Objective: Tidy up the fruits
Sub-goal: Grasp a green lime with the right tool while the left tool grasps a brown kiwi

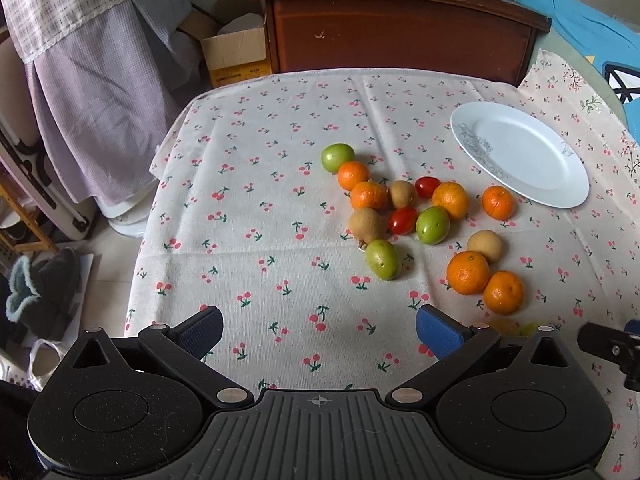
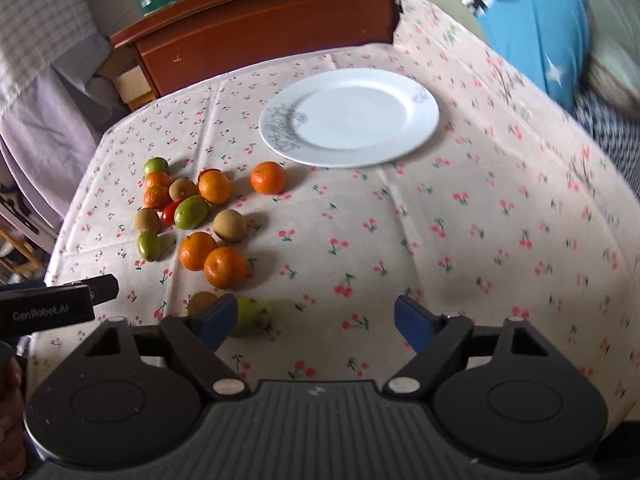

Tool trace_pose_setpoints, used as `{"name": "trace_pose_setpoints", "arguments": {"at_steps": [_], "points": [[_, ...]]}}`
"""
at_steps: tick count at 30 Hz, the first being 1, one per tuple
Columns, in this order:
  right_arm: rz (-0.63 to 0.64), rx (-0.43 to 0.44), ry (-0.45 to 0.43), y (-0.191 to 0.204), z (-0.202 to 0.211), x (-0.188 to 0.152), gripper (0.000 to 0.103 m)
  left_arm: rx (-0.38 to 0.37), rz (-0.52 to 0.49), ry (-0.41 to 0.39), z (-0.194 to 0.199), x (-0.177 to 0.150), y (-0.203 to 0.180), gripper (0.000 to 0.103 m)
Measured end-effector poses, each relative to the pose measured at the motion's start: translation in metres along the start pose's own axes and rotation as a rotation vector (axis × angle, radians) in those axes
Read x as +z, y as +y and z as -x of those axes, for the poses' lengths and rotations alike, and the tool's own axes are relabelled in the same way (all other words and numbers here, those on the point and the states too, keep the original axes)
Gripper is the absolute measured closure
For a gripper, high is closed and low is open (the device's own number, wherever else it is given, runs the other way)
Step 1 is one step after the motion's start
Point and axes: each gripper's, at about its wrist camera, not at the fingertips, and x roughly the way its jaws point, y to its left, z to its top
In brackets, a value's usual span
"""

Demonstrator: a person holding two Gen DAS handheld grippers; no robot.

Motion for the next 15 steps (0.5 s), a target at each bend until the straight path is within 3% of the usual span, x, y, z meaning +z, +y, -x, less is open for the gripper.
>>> {"name": "trace_pose_setpoints", "arguments": {"at_steps": [3,10,15], "points": [[-0.023,0.045,0.015,-0.007,-0.002,-0.006,0.036,-0.011,0.0,0.009,-0.002,-0.001,-0.002,0.0],[0.026,0.163,0.001,0.009,-0.003,-0.01,0.048,-0.01,-0.017,-0.011,-0.003,-0.003,-0.005,0.0],[0.068,0.197,0.005,0.021,-0.013,-0.01,0.061,-0.004,0.015,-0.01,-0.006,-0.003,0.0,0.002]]}}
